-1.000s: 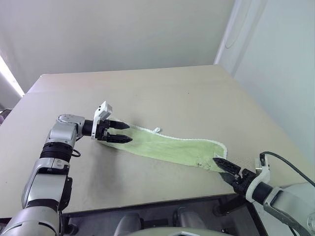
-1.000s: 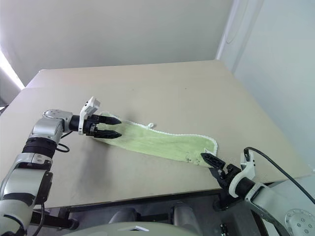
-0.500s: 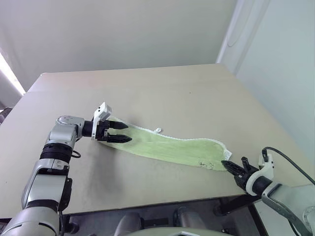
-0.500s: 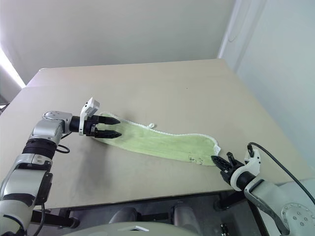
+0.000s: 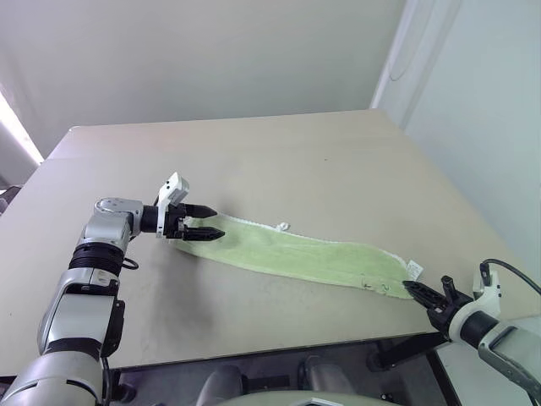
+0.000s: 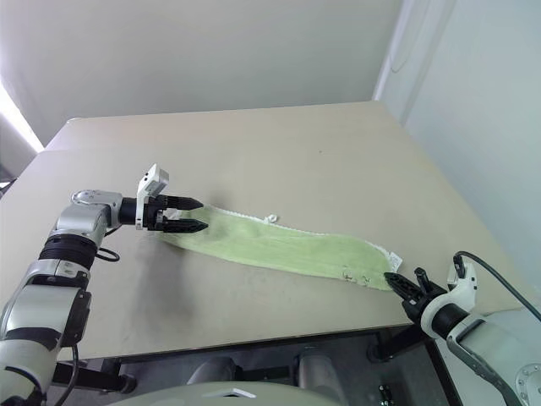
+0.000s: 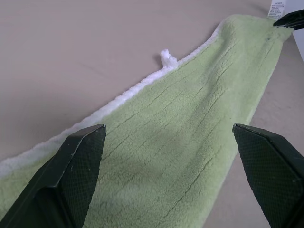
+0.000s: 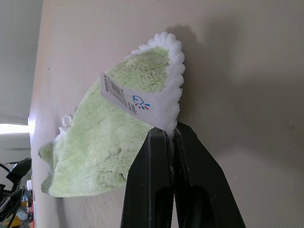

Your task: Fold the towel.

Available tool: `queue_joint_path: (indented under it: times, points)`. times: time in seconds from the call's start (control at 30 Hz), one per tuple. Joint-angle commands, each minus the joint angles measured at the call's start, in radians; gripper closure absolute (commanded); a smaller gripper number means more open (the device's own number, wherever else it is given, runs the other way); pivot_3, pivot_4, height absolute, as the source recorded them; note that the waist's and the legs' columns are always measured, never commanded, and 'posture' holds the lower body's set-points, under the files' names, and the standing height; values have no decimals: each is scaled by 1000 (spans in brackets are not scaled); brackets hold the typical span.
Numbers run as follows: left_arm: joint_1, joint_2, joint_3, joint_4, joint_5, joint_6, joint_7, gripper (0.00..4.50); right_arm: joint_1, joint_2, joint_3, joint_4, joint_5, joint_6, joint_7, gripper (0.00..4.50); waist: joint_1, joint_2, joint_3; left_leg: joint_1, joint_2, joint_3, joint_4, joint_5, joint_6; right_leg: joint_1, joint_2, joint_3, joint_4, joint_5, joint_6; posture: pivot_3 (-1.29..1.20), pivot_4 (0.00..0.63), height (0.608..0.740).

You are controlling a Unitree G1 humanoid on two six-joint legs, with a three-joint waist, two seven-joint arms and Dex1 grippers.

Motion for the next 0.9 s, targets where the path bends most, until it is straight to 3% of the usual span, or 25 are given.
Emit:
queue_joint_path:
  times: [0.03, 0.17, 0.33, 0.57, 0.9]
  points:
    - [-42, 7, 20, 12, 2, -21, 23, 0, 92, -123, -132, -1, 21, 110, 90, 4440, 7, 4, 0, 0, -1, 0, 0, 0, 0, 0, -1, 0, 0, 0, 0, 0, 0, 740]
    - [-49, 4, 26, 26, -1, -26, 38, 0, 26, -215, -195, -41, 21, 126, 149, 4440, -1, 0, 1, 0, -2, 0, 0, -1, 1, 0, -1, 1, -1, 0, 1, 0, 0, 740]
    - [-52, 3, 26, 32, -1, -30, 41, 0, -14, -231, -209, -71, 21, 140, 172, 4440, 1, -1, 1, 1, 0, 0, 1, -1, 1, 1, 2, 0, -1, 0, 1, 0, 0, 740]
    - [-52, -1, 28, 33, -2, -27, 55, 0, -212, -302, -71, -186, 21, 130, 200, 4440, -1, 1, 2, 0, 0, 1, 0, -1, 2, 0, 1, 1, -1, 0, 1, 0, 0, 740]
    - [-52, -6, 26, 29, -4, -25, 62, 0, -294, -324, 12, -205, 21, 116, 218, 4440, 2, 0, 2, 0, -1, 1, 1, -1, 2, -2, 0, 1, -2, 0, 1, 0, 0, 740]
